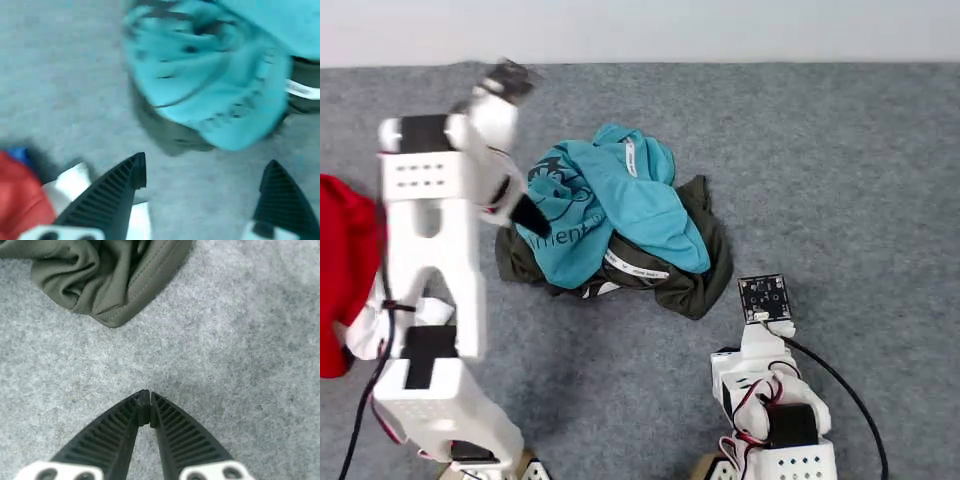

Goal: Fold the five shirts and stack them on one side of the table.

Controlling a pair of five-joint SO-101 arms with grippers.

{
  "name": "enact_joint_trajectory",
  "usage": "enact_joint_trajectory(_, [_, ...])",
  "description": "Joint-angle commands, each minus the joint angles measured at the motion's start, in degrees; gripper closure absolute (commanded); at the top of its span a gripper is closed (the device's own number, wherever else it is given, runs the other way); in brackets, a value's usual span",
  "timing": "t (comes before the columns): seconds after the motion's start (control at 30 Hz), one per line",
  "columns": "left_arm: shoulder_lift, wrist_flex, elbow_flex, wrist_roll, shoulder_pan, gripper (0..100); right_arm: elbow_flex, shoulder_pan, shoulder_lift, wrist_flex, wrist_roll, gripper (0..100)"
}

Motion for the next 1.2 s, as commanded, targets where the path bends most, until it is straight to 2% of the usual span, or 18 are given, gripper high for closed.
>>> enact_joint_trajectory(0.0, [-2.64,-0.79,3.30,-0.26,5.45,64,0.79,0.48,-0.57,0.40,0.62,99.0])
enact_joint_trajectory(0.13, [-2.55,-8.35,7.60,0.35,7.91,64,0.79,0.48,-0.57,0.40,0.62,99.0])
enact_joint_trajectory(0.37, [-2.55,-21.01,17.01,1.41,7.65,65,0.79,0.48,-0.57,0.40,0.62,99.0])
enact_joint_trajectory(0.63, [-2.55,-30.59,23.69,1.32,7.65,74,0.79,0.48,-0.57,0.40,0.62,99.0])
enact_joint_trajectory(0.7, [-2.55,-31.21,24.13,0.70,7.65,79,0.79,0.48,-0.57,0.40,0.62,99.0])
enact_joint_trajectory(0.9, [-3.08,-28.92,24.13,-9.05,7.74,100,0.79,0.48,-0.57,0.40,0.62,99.0])
enact_joint_trajectory(1.03, [-3.25,-23.65,22.11,-11.08,6.59,100,0.79,0.48,-0.57,0.40,0.62,99.0])
enact_joint_trajectory(1.17, [-3.25,-17.93,12.09,-8.70,1.14,100,0.79,0.48,-0.57,0.40,0.62,99.0])
